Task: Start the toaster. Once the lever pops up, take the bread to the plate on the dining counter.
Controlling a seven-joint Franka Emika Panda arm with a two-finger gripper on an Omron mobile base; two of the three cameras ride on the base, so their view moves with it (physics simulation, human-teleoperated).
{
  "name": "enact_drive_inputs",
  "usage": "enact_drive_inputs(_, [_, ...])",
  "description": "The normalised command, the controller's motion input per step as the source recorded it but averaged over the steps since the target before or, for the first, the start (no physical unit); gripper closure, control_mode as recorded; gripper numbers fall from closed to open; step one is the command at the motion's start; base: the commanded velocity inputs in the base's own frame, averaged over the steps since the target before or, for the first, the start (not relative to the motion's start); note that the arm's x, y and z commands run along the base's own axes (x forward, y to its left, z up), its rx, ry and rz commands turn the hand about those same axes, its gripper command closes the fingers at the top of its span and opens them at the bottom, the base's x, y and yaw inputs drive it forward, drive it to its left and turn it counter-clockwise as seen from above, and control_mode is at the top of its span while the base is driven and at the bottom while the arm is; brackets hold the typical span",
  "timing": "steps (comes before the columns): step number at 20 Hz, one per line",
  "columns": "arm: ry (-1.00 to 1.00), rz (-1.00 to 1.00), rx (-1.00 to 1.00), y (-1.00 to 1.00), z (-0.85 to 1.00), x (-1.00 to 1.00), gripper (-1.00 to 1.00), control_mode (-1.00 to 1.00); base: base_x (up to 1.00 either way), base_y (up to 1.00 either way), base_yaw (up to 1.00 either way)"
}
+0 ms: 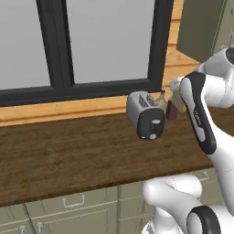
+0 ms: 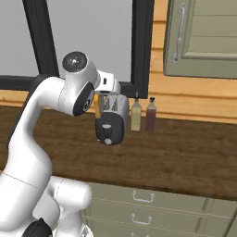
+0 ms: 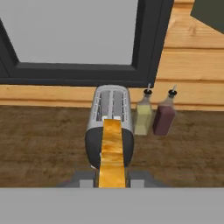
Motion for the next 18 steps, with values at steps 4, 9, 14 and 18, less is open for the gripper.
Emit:
enact_drive_inputs(4, [0.0,0.0,0.0,0.0,0.0,0.0,1.0,1.0,-0.61,0.16,-0.69])
enact_drive_inputs(9, [0.0,0.0,0.0,0.0,0.0,0.0,1.0,1.0,-0.54,0.08,-0.85])
enact_drive_inputs(14, [0.0,0.0,0.0,0.0,0.0,0.0,1.0,1.0,-0.49,0.0,-0.86])
enact_drive_inputs(18, [0.0,0.0,0.0,0.0,0.0,0.0,1.0,1.0,-0.46,0.0,-0.85])
